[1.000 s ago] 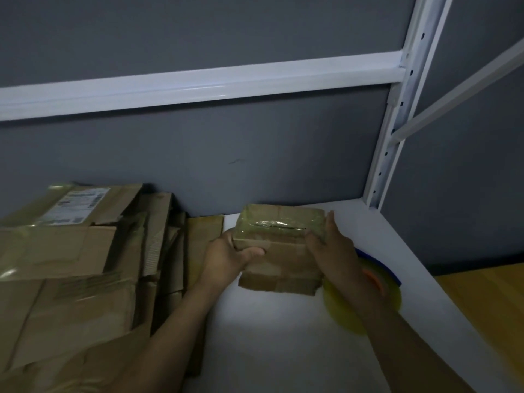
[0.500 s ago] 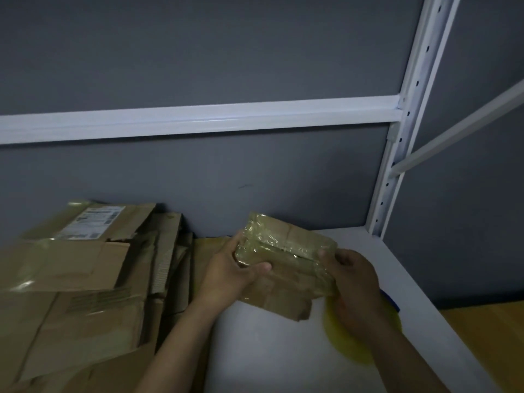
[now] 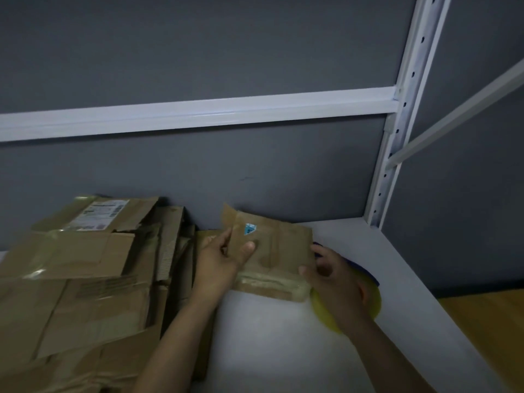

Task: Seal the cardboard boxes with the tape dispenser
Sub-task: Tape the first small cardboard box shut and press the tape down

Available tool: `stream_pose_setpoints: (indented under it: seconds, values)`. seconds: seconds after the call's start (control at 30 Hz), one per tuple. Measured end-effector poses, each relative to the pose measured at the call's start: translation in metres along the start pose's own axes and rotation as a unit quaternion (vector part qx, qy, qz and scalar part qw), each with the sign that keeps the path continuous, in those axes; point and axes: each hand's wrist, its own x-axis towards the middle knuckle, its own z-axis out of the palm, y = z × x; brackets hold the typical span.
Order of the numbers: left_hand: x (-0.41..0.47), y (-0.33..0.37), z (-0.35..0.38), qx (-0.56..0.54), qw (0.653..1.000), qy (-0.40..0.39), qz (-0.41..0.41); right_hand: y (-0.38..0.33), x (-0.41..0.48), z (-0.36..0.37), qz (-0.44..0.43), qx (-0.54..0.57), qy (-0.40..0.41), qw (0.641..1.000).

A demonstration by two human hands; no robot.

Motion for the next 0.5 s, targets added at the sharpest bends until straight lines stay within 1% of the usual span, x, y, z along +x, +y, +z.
stream_pose_setpoints:
  seconds: [0.07, 0.1, 0.13, 0.17, 0.2, 0.23, 0.27, 0.3, 0.37, 0.4, 0.43, 0.5]
  values:
    - [0.002, -0.013, -0.001, 0.036, 0.999, 0.008, -0.001, 0.003, -0.003, -0.002, -0.019, -0.061, -0.014, 0.998]
    - [0.004, -0.019, -0.005, 0.055, 0.998, 0.000, -0.008, 0.003, -0.004, -0.006, -0.033, -0.094, -0.004, 0.995]
    - [0.005, -0.023, -0.008, 0.082, 0.996, -0.013, -0.021, 0.003, -0.003, -0.012, -0.058, -0.144, 0.025, 0.988]
    - [0.006, -0.025, -0.011, 0.112, 0.993, -0.022, -0.030, 0.004, 0.000, -0.020, -0.095, -0.213, 0.064, 0.970]
    - [0.007, -0.025, -0.013, 0.146, 0.988, -0.029, -0.031, 0.007, 0.004, -0.030, -0.127, -0.283, 0.092, 0.946]
    - [0.009, -0.026, -0.014, 0.181, 0.983, -0.032, -0.018, 0.011, 0.011, -0.040, -0.139, -0.339, 0.095, 0.926]
    - [0.007, -0.020, -0.014, 0.217, 0.975, -0.038, -0.002, 0.017, 0.018, -0.049, -0.130, -0.380, 0.071, 0.913]
    - [0.007, -0.015, -0.012, 0.250, 0.967, -0.046, 0.020, 0.022, 0.024, -0.057, -0.112, -0.402, 0.028, 0.908]
    - [0.011, -0.006, -0.007, 0.297, 0.947, -0.090, 0.078, 0.030, 0.029, -0.063, -0.067, -0.398, -0.049, 0.914]
    - [0.012, -0.001, -0.005, 0.315, 0.936, -0.120, 0.098, 0.033, 0.030, -0.065, -0.056, -0.386, -0.067, 0.918]
    - [0.016, 0.001, -0.002, 0.332, 0.925, -0.152, 0.105, 0.035, 0.029, -0.066, -0.061, -0.381, -0.074, 0.920]
    - [0.018, 0.005, 0.004, 0.375, 0.905, -0.187, 0.076, 0.039, 0.024, -0.070, -0.076, -0.381, -0.085, 0.918]
